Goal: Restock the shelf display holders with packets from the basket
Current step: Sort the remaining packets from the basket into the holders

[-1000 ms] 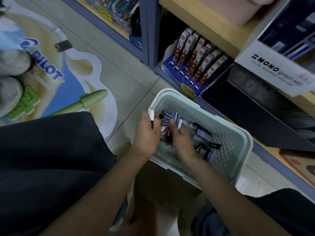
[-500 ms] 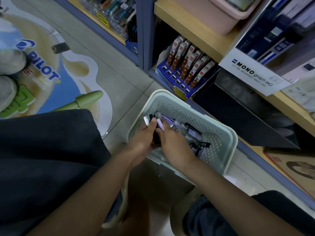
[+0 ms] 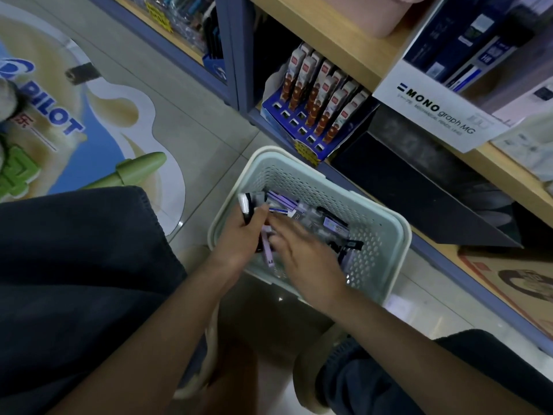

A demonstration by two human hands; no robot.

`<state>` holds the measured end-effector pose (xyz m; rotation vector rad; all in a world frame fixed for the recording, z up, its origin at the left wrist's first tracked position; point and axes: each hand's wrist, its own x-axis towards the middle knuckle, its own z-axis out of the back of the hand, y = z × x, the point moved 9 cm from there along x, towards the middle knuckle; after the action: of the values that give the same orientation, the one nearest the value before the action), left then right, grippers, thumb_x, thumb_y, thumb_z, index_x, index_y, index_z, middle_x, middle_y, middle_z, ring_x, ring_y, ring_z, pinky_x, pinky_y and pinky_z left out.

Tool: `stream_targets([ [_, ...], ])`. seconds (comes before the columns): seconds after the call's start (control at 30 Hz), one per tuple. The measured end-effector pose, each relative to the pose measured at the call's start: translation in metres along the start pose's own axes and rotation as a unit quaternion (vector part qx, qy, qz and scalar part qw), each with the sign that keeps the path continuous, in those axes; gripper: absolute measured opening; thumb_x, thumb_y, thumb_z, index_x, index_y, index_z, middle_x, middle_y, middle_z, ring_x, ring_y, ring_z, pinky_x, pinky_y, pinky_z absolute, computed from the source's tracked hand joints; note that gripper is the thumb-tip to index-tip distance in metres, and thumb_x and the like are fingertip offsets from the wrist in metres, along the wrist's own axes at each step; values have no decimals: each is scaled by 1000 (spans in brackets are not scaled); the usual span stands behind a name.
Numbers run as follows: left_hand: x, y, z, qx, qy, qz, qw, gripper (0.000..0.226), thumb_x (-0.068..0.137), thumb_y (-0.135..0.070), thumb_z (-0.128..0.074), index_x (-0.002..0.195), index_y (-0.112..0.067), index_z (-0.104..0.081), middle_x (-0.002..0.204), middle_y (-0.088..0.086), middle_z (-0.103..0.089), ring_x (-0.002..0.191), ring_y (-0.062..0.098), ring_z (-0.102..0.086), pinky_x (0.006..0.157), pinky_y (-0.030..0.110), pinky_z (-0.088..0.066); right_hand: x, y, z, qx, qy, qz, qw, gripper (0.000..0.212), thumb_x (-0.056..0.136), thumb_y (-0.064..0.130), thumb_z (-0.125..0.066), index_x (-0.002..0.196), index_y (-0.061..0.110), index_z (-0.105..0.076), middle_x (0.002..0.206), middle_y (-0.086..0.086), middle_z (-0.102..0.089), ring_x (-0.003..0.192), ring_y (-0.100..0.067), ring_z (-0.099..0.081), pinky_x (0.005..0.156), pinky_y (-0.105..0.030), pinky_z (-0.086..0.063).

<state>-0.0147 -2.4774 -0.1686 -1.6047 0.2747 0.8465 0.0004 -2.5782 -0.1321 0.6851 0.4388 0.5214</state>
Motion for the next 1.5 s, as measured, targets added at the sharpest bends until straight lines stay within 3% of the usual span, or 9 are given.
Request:
stream_targets([
  [0.1,4,-1,2,37,-4,2,999,13,97,-21,-46,101,-12,-53,75,0,-59,61,8,-57,47,11,-46,3,-60,5,59,-38,-89,994,32,98,22,-43,129,14,-52,116,-6,-64,97,-17,-65,82,-25,-52],
  [0.23,5,1,-5,47,31,-2,998,15,97,-19,-46,101,-7,-54,74,0,-59,49,1,-55,47,12,-45,8,-135,-33,13,67,-161,985,37,95,10,-52,131,10,-49,123,-11,-60,108,-24,-60,91,-31,-48],
  [0.53,12,14,-11,83,56,10,995,13,97,-20,-45,91,-13,-54,69,-5,-60,48,-1,-54,48,14,-47,19,-177,-93,-147,211,-158,953,67,91,23,-62,147,16,-26,152,-7,-30,140,-28,-23,109,-41,-33],
  [0.7,15,16,-15,105,68,18,992,16,98,-22,-44,100,-8,-52,73,-2,-59,50,-1,-54,49,13,-46,21,-172,-83,-108,204,-171,958,16,92,11,-55,107,15,-56,119,-16,-57,106,-34,-56,78,-37,-49],
  [0.93,4,14,-22,139,74,23,987,15,93,-5,-49,79,-3,-50,62,11,-50,40,5,-47,42,17,-43,21,-148,-30,-49,83,-186,978,13,93,18,-55,103,12,-61,96,-12,-67,84,-29,-64,70,-36,-51],
  [1.03,-3,13,-22,117,45,22,992,21,93,-7,-52,72,-7,-49,58,8,-50,39,6,-47,41,17,-42,15,-136,-7,85,29,-215,972,12,93,20,-58,103,15,-62,88,-8,-69,72,-21,-68,67,-41,-56],
  [1.23,-13,-4,-25,121,-41,-10,992,25,91,-12,-58,70,-16,-46,60,4,-53,54,15,-53,55,27,-43,0,-94,35,300,-41,-220,927,9,93,11,-56,101,11,-61,70,0,-60,52,-2,-59,58,-21,-55],
  [1.37,-31,-25,-51,130,4,-48,990,20,91,-16,-58,73,-17,-49,62,4,-56,49,9,-56,47,19,-45,-15,-71,73,357,-107,-208,905,4,93,8,-55,97,10,-57,70,-1,-59,53,-6,-59,63,-29,-56],
  [1.5,-55,-47,-83,115,55,-75,989,11,93,-13,-55,83,-11,-52,63,3,-54,38,-2,-49,41,12,-41,-33,-50,121,344,-162,-181,907,8,91,4,-57,99,6,-54,71,-3,-58,51,-2,-56,58,-18,-53],
])
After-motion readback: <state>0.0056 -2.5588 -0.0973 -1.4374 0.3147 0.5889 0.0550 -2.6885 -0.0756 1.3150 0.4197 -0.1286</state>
